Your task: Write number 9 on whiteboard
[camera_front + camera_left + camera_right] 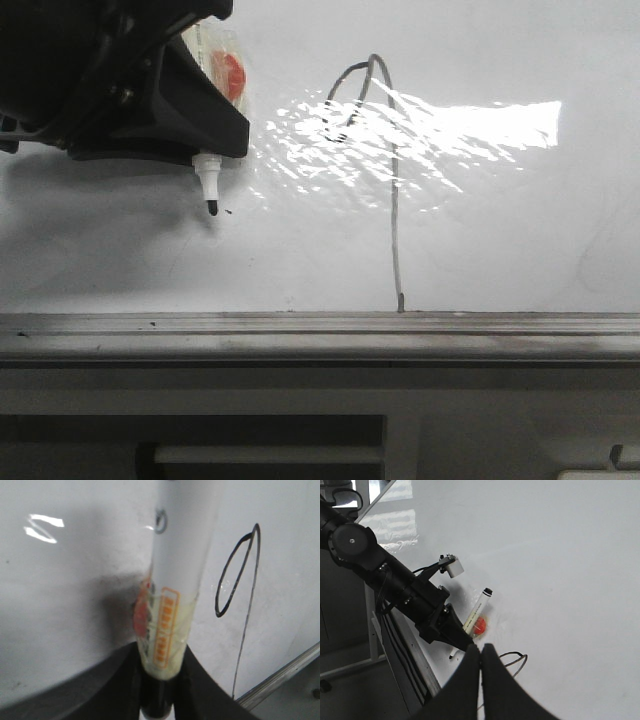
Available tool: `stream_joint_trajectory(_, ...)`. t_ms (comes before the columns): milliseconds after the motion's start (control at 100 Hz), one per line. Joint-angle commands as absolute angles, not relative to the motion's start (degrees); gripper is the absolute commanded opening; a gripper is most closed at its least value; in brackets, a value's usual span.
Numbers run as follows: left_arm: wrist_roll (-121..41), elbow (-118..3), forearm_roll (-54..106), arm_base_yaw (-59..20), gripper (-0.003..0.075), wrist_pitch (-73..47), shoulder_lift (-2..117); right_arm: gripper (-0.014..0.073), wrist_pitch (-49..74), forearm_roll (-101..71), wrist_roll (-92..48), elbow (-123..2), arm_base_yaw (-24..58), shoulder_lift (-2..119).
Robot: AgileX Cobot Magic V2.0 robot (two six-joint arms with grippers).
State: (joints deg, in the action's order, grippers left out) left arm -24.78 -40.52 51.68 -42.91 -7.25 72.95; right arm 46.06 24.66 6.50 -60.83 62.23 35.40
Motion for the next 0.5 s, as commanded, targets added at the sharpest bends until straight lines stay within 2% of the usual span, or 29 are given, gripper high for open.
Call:
stream_joint_trajectory(0, -24.45, -41.35, 52.21, -41.05, -0.0021, -2.27, 73.71, -0.0057, 42.25, 26.29, 6.62, -62.41, 62.1, 35.58)
stream_joint_trajectory(370, -24.45, -41.35, 56.54, -41.05, -0.0012, -0.79, 76.23, -0.0057, 42.25, 26.37, 6.62, -62.41, 62.1, 35.58)
stream_joint_trajectory(420, -24.45, -41.35, 57.41, -41.05, 0.0024, -0.55, 76.36, -0.0057, 42.25, 26.37, 6.62, -62.41, 62.1, 35.58)
stream_joint_trajectory(490, -24.45, -41.35, 57.41, -41.05, 0.0122, -0.43, 76.59, -0.0057, 42.25, 26.37, 6.62, -62.41, 62.1, 35.58)
